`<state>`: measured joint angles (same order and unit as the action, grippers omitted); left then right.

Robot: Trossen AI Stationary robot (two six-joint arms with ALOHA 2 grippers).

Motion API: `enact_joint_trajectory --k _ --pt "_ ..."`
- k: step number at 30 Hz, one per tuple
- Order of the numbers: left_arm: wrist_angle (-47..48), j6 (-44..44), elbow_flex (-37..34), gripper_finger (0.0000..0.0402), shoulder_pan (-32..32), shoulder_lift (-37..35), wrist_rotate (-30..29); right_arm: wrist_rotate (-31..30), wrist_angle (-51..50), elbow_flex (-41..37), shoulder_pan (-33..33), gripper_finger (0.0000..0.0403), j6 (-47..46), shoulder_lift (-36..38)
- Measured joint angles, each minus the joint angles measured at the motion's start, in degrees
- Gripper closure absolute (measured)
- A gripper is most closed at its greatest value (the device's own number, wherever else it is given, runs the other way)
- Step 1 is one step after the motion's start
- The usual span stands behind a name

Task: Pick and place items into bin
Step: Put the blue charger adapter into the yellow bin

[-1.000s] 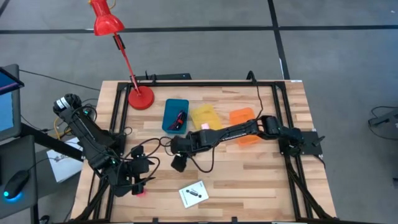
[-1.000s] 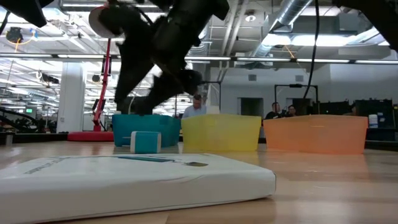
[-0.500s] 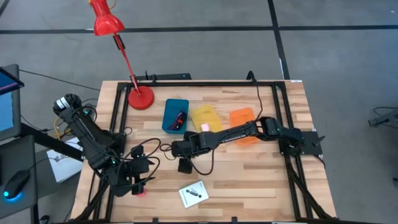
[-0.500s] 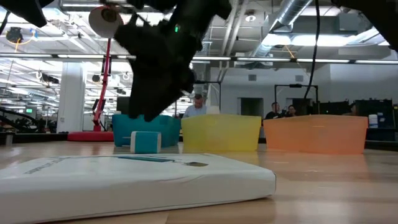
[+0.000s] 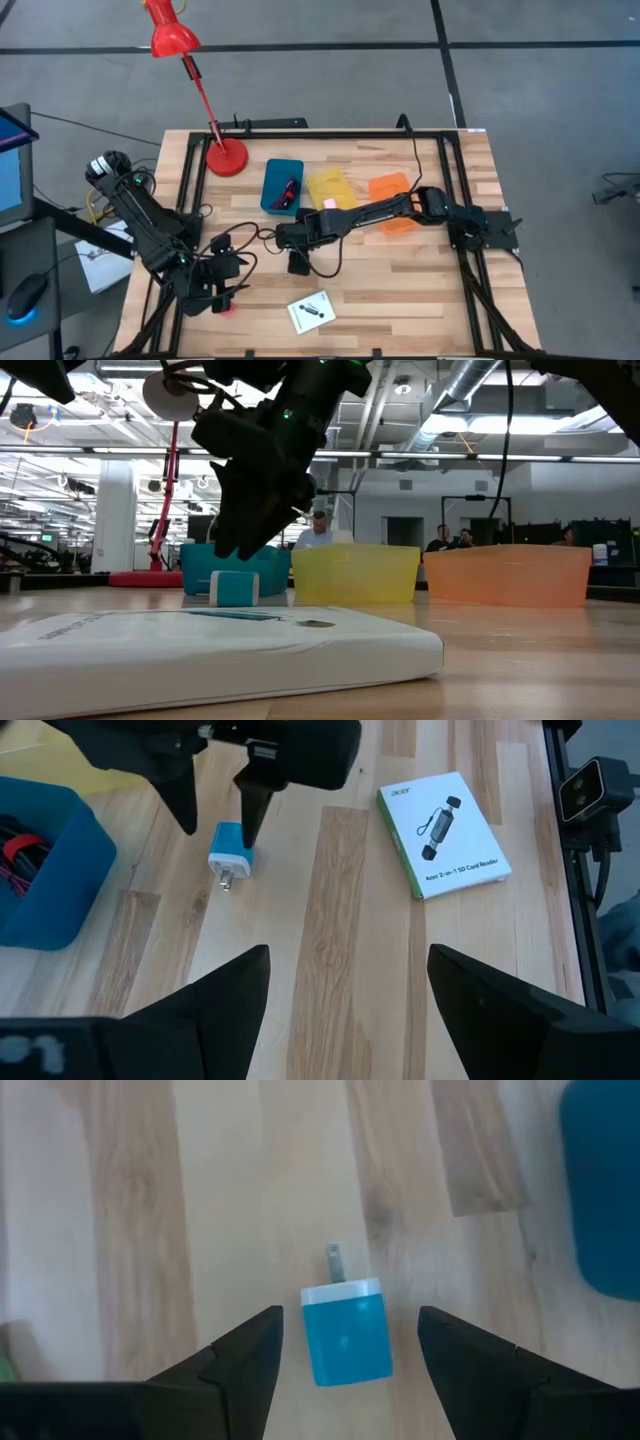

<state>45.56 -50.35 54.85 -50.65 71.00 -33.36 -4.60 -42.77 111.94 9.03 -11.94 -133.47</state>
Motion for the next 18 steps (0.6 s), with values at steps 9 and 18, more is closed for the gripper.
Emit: enact_joint_trajectory --k 9,18 --pt "0.0 0.0 0.0 0.0139 0.01 0.0 0.0 0.08 -0.13 0.0 -0.08 0.0174 -0.02 0.0" --pt "-0.01 0.0 0.0 0.0139 0.02 0.0 0.0 0.28 1.71 0.07 -0.12 0.0174 -0.04 -3.57"
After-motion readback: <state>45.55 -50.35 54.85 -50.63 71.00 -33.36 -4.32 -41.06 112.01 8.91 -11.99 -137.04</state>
